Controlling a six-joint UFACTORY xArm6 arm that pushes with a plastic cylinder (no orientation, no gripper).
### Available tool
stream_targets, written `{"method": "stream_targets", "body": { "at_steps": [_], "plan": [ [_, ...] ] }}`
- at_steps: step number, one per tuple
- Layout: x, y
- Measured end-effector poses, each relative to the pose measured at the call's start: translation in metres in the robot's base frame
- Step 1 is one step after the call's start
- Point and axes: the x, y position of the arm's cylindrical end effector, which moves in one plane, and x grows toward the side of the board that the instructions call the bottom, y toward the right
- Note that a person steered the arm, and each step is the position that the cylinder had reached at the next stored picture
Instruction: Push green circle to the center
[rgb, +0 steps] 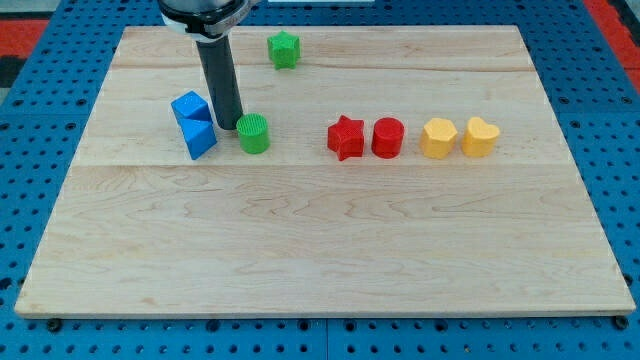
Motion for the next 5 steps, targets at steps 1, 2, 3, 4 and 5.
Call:
{"method": "stream_targets", "body": {
  "at_steps": [1,2,3,4,5],
  "plan": [
    [0.006,0.013],
    [0.008,0.026],
    [0.008,0.038],
    [0.008,0.037],
    [0.037,0.002]
  ]
}}
